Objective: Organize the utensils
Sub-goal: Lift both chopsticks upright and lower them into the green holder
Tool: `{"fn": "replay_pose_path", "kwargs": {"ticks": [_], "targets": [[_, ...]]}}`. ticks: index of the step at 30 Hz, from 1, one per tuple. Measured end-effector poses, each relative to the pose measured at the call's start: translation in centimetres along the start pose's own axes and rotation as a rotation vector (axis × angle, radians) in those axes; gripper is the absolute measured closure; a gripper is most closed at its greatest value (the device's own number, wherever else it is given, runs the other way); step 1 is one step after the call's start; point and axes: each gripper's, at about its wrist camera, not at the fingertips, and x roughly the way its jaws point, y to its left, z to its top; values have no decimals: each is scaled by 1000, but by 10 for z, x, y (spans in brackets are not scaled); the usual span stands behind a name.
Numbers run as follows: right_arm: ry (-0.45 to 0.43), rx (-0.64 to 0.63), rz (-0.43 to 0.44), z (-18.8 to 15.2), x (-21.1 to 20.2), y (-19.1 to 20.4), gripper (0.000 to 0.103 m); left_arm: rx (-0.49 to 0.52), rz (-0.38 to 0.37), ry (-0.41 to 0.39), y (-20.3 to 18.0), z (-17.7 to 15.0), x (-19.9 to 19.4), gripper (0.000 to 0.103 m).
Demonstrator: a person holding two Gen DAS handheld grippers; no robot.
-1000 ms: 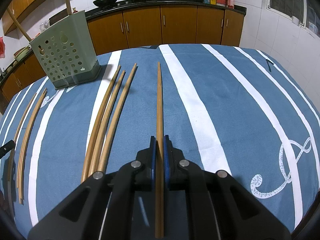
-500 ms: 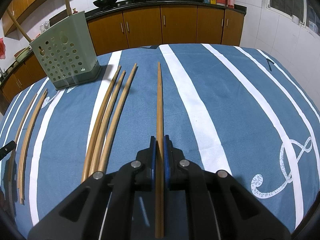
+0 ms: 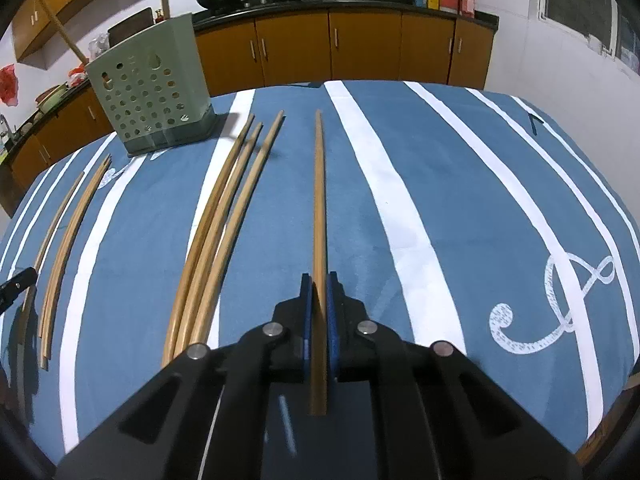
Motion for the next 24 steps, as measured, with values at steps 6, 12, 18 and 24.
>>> {"fn": "replay_pose_path", "kwargs": {"ticks": [6,12,18,24], "targets": [[-154,22,4,25,-45,-9,95,-25,-31,-86,8,18,-32,96],[-300,37,12,55,-85,-12,95,-29,-55,-234,10,55,-79,96],[-379,38,31,76,-104,-11,95,-35,-78,-300,10,85,-96,96],[-458,45,156,108,-142,-7,95,1,-134,-342,-3,110,-115,96]]}}
